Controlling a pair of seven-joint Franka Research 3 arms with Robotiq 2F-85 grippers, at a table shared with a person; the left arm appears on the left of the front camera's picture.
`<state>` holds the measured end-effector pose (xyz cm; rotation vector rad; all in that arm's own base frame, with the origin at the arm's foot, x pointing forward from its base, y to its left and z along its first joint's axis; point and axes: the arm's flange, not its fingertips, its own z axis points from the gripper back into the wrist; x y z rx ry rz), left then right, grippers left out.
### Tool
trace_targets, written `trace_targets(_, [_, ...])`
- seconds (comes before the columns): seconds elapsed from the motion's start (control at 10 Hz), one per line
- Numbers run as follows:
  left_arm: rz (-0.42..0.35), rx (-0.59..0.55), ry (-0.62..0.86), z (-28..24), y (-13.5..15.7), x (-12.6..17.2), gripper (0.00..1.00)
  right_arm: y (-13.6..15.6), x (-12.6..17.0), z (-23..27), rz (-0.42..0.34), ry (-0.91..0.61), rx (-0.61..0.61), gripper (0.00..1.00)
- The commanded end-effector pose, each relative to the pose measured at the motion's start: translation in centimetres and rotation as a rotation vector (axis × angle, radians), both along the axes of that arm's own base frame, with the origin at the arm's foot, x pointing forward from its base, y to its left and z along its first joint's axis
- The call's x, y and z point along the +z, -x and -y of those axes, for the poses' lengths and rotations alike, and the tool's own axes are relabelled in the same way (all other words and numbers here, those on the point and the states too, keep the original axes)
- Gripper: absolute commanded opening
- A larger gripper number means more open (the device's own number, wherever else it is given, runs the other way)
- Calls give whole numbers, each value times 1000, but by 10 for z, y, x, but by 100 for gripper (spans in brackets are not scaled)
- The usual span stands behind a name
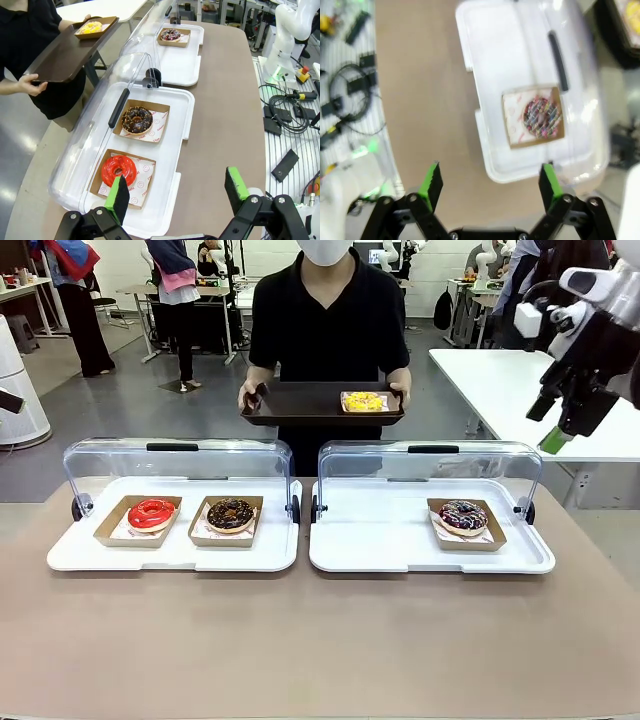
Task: Provide the desired donut to the person.
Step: Pick up and lift the Paper togo box containing the Donut pointed at by the person.
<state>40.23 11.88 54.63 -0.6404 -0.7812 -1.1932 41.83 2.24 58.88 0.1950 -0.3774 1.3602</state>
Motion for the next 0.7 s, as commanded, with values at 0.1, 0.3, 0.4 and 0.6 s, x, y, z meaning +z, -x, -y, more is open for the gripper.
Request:
trace_targets(0.1, [6, -3, 17, 1, 0, 1, 100, -3, 4, 86, -67, -528, 133, 100])
trace_targets(0.3, [6, -3, 17, 1, 0, 1, 100, 2, -9, 142, -46, -675, 161, 100])
trace_targets(0.4, [6, -3, 17, 1, 0, 1, 100, 5, -21, 167, -68, -751, 169, 100])
trace_targets(0.6, [6, -3, 17, 1, 0, 1, 100, 9, -43, 193, -74, -767, 111, 100])
